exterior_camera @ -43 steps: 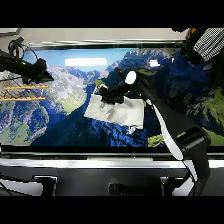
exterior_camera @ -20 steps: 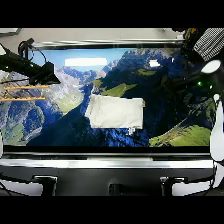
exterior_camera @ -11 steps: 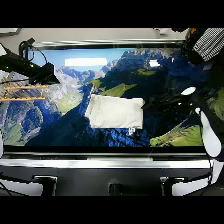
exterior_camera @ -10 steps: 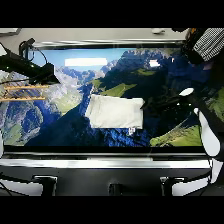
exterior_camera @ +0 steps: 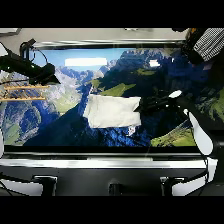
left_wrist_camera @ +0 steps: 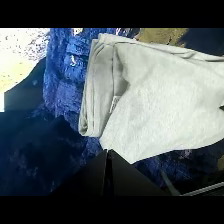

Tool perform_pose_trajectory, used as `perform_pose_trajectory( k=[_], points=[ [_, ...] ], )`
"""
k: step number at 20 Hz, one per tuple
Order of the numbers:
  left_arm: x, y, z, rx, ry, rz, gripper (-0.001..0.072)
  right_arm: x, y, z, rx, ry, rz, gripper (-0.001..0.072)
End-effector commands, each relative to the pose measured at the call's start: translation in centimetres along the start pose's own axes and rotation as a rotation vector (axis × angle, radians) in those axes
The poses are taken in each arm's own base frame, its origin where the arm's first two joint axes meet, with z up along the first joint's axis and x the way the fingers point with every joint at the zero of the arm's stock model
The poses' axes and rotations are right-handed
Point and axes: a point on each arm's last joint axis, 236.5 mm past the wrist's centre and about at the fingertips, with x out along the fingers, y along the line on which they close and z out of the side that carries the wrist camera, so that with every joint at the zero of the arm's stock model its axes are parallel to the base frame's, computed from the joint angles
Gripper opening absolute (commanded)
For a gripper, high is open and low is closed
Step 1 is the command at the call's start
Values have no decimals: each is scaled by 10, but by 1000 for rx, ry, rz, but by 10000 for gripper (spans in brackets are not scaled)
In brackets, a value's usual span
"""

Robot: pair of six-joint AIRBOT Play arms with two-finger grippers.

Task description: Fold the clothes and pants, and hang the long-sleeved shirts on hangers.

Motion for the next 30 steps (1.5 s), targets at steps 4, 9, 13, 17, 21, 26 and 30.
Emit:
perform_pose_trajectory(
  k=[4,9,13,17,21,26,30],
  points=[
    [0,0,0,1,2,-1,24,-51,62,50,-71,-159,-11,33],
    [0,0,-1,1,5,0,23,-113,83,99,-91,-351,-143,33],
    [0,0,-1,1,5,0,23,-191,67,139,16,-529,-119,32],
    [0,0,-1,1,5,0,24,-281,19,165,108,-705,-130,32],
    [0,0,-1,0,6,0,24,-367,-50,169,230,-870,-185,32],
    [0,0,-1,0,6,0,24,-433,-164,119,487,-905,-452,30],
    [0,0,-1,0,5,0,24,-468,-236,51,669,-828,-821,30]
  ],
)
